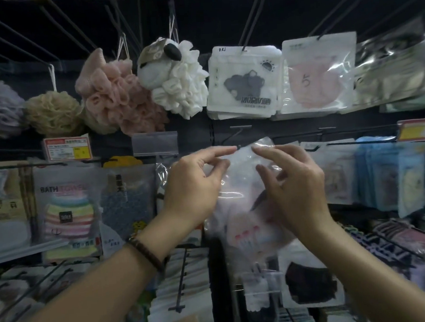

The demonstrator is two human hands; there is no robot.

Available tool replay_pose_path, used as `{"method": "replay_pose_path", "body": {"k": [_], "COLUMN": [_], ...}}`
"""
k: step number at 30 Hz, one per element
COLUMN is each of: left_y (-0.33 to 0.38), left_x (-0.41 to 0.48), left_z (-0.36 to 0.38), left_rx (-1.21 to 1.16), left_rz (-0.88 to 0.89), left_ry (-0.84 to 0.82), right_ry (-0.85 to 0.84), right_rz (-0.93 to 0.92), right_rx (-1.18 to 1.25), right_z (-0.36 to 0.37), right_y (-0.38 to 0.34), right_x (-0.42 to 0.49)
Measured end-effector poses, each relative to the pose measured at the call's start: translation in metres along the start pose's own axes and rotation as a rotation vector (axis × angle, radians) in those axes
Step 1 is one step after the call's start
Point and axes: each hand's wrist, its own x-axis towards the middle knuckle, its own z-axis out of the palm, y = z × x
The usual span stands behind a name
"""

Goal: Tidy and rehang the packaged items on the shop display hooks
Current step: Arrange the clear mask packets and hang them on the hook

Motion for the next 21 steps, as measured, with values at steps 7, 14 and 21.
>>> {"method": "replay_pose_path", "body": {"k": [7, 14, 21], "left_y": [-0.005, -0.010, -0.011], "left_x": [0.028, 0.039, 0.044], "left_z": [0.016, 0.026, 0.023], "left_rx": [0.072, 0.153, 0.170], "left_rz": [0.075, 0.105, 0.029], "left_ry": [0.086, 0.113, 0.058], "right_ry": [0.041, -0.056, -0.098], "right_rz": [0.058, 0.119, 0.163], "right_rx": [0.029, 0.014, 0.039], "right_z": [0.004, 0.007, 0.008], "right_y": [0.014, 0.021, 0.021], "right_x": [0.019, 0.024, 0.026]}}
